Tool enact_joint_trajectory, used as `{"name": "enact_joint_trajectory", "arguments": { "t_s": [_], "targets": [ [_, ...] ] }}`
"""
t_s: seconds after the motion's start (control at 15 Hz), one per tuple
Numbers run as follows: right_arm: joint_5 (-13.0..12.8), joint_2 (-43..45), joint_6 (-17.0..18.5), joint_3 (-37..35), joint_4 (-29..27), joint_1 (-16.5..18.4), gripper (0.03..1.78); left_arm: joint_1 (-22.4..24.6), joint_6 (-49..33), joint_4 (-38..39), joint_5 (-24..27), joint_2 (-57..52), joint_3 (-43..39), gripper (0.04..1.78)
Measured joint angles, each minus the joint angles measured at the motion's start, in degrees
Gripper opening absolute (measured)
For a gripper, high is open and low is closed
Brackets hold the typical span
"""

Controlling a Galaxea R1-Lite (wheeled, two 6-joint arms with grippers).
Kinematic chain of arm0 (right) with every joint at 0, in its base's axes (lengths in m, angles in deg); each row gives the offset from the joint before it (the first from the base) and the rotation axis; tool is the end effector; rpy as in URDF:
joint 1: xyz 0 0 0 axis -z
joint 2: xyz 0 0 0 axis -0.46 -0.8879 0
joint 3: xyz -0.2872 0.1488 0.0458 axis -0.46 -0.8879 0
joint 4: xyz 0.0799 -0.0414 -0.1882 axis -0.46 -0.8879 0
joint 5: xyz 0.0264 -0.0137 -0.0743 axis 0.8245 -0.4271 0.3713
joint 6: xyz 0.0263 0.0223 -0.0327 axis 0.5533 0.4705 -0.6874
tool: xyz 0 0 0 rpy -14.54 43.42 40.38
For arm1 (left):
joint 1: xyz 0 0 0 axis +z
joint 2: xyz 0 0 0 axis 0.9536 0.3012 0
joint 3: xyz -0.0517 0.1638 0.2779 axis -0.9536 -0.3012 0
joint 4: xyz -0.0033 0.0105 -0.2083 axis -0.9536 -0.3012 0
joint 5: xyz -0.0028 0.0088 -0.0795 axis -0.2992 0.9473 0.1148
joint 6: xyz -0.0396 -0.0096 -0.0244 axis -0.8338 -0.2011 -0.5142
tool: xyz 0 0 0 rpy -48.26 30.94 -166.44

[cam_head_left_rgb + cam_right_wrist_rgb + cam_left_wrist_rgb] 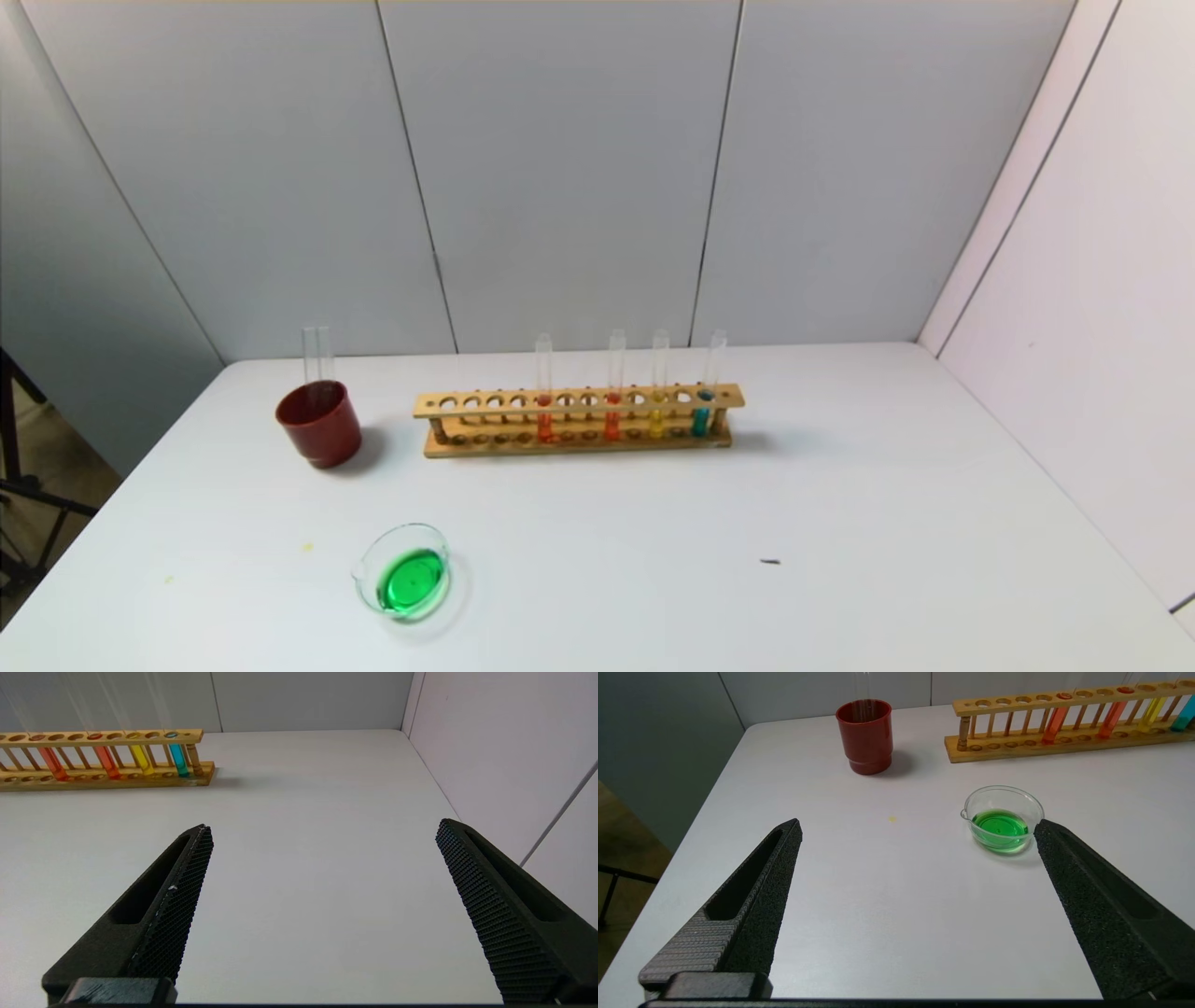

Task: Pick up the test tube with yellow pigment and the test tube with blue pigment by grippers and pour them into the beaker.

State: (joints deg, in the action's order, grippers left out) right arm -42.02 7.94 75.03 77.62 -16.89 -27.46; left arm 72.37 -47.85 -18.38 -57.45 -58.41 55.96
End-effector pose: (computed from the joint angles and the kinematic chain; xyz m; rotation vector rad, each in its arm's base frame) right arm -0.0045 0.0001 0.0769 0.0215 -0.0081 0.0053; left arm -0.0049 -0.0011 0.0738 0.0275 0.0101 -0.0260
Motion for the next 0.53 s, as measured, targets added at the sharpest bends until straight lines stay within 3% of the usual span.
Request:
{"name": "enact_joint_trajectory", "arguments": {
  "t_s": [0.53],
  "targets": [
    [0.02, 0.0, -0.02, 0.0, 0.0, -0.02, 1.74, 0.0, -0.8, 0.09, -0.91, 0.0, 0.0, 1.75]
  ]
}}
